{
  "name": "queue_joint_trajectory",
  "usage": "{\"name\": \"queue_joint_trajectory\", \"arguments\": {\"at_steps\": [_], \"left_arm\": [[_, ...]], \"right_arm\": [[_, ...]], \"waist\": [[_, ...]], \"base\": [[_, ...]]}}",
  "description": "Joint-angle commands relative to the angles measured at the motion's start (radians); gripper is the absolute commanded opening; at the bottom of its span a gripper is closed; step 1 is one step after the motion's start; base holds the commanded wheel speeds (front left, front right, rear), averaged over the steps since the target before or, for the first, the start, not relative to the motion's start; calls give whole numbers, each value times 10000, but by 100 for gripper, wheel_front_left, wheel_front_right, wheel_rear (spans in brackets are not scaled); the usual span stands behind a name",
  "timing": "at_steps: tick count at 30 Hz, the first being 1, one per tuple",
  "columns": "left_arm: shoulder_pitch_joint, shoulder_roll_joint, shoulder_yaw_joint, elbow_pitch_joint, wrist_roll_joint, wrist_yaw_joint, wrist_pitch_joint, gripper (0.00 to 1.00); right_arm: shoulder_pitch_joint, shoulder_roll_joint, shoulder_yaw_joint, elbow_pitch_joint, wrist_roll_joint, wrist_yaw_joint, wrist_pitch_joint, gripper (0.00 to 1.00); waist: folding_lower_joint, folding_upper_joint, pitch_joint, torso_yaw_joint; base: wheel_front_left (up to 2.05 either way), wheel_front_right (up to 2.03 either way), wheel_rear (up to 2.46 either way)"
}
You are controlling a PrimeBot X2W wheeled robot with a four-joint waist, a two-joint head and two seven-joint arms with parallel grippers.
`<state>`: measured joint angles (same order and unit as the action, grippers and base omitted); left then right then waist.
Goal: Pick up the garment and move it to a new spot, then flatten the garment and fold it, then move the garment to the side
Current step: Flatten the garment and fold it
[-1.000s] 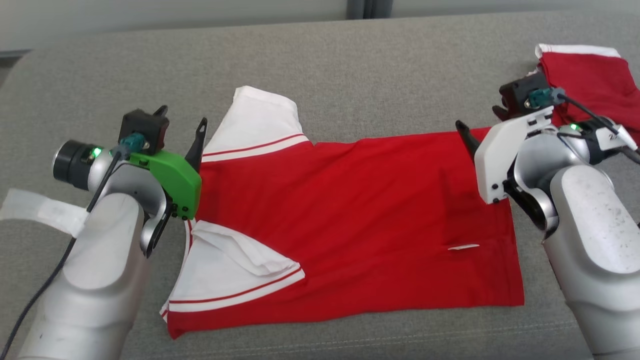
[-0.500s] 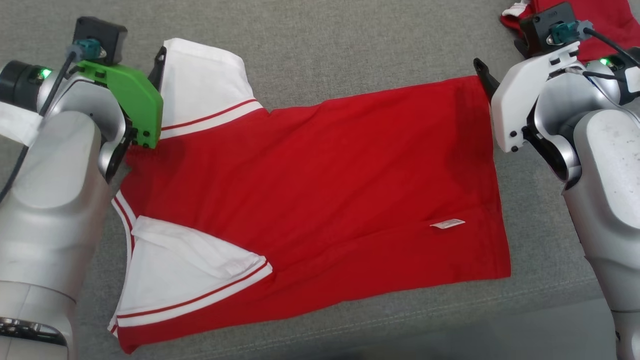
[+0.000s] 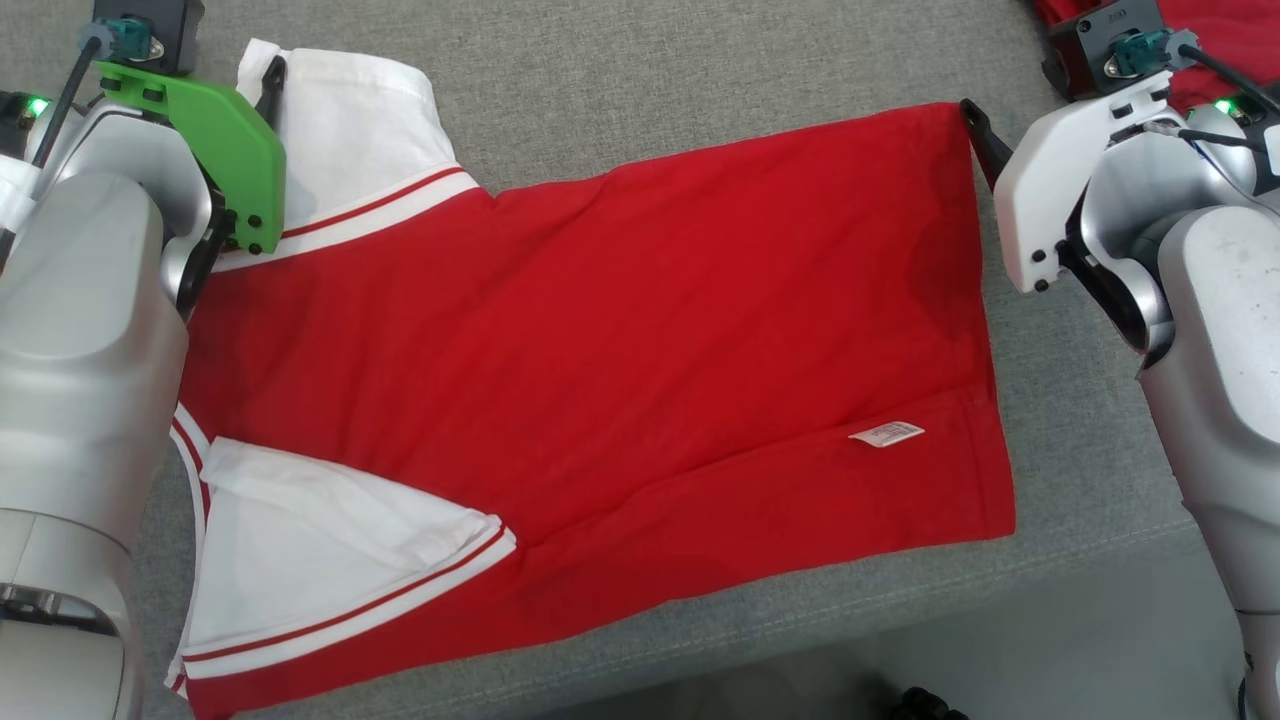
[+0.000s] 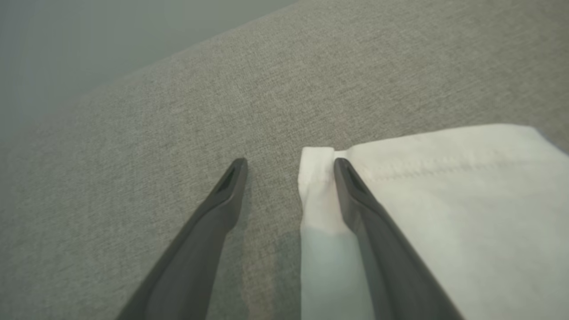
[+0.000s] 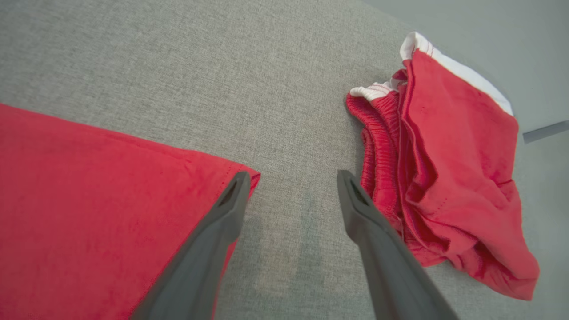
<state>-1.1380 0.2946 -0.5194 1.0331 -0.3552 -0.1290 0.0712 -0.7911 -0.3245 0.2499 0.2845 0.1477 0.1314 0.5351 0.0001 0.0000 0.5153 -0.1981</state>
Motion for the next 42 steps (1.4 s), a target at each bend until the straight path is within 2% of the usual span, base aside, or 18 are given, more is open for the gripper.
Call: {"name": "queue_joint_trajectory", "arguments": {"at_steps": [1, 5, 8, 15, 23, 24, 28, 29, 31, 33, 37, 42], "left_arm": [[-173, -13, -89, 122, 44, -7, 84, 100], [-238, -98, -167, 501, -85, -10, 199, 100], [-232, -333, -296, 660, -230, -12, 348, 0], [-94, -743, -748, 756, -662, -18, 471, 0], [-178, -848, -1158, 847, -1033, -30, 292, 0], [-197, -834, -1205, 867, -1063, -30, 282, 0], [-285, -779, -1354, 993, -1229, -29, 157, 0], [-325, -762, -1371, 1029, -1252, -29, 96, 0], [-412, -730, -1383, 1074, -1224, 7, -113, 0], [-480, -721, -1395, 1162, -1212, 28, -233, 0], [-573, -769, -1431, 1359, -1250, 27, -430, 0], [-602, -871, -1498, 1447, -1248, 17, -716, 0]], "right_arm": [[-40, -5, -32, 10, -60, -16, -69, 100], [-83, 44, -29, 19, -78, -16, -64, 100], [-178, -7, -51, -1, -55, -16, 23, 100], [-153, 45, -395, -20, -49, -16, 185, 100], [160, 167, -266, 414, 182, -16, 779, 100], [190, 179, -265, 424, 222, -16, 773, 84], [278, 302, -322, 558, 497, -15, 890, 80], [286, 332, -340, 589, 548, -16, 916, 71], [262, 441, -435, 652, 664, -16, 855, 67], [212, 566, -526, 763, 769, -15, 845, 60], [21, 664, -549, 1043, 757, -16, 765, 0], [-81, 641, -455, 1228, 702, -16, 578, 0]], "waist": [[-1, 0, 16, 27], [-1, 0, 53, 66], [-1, 0, 104, 120], [-1, 0, 139, 281], [-1, 0, 144, 366], [-1, 0, 142, 366], [-1, 0, 135, 392], [-1, 0, 136, 403], [-1, 0, 144, 428], [-1, 0, 159, 446], [-1, 0, 190, 493], [-1, 0, 176, 545]], "base": [[0, 0, 0], [0, 0, 0], [0, 0, 0], [0, 0, 0], [0, 0, 0], [0, 0, 0], [0, 0, 0], [0, 0, 0], [0, 0, 0], [0, 0, 0], [0, 0, 0], [0, 0, 0]]}}
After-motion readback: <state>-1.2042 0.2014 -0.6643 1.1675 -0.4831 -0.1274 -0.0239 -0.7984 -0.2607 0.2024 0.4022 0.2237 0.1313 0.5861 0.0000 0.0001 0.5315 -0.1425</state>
